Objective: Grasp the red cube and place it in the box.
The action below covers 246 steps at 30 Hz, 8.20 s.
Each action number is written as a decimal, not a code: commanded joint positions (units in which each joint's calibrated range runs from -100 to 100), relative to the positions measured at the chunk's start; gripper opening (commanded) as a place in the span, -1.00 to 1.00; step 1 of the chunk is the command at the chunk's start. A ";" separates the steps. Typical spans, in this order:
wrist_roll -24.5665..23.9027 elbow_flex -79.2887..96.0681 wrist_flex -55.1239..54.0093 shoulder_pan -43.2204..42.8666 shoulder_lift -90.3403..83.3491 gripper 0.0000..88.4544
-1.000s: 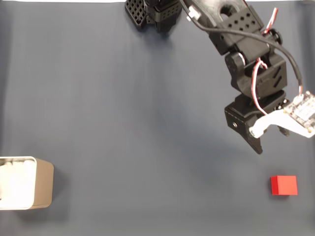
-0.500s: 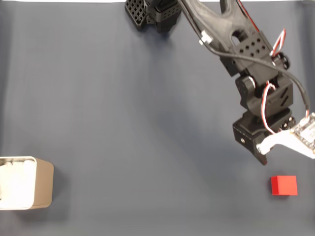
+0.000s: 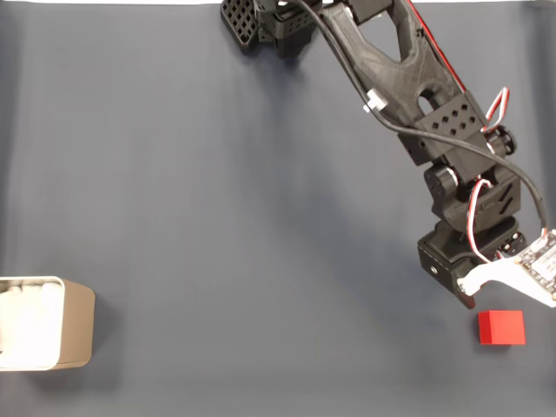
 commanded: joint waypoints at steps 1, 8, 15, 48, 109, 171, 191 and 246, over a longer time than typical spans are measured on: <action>-0.49 -3.54 -2.11 -0.45 0.24 -0.22; -0.88 -7.10 -2.85 -0.45 3.88 -0.20; -1.07 -9.93 -3.34 -0.38 7.09 -0.19; -3.13 -27.81 -6.13 -1.16 20.95 -0.18; -2.25 -20.06 -7.11 -2.51 13.07 -1.00; -2.00 1.47 -3.50 19.58 -19.34 -0.99; -1.86 2.02 -4.57 28.24 -21.08 -1.00; -1.17 -8.02 -6.37 51.19 -11.28 -1.00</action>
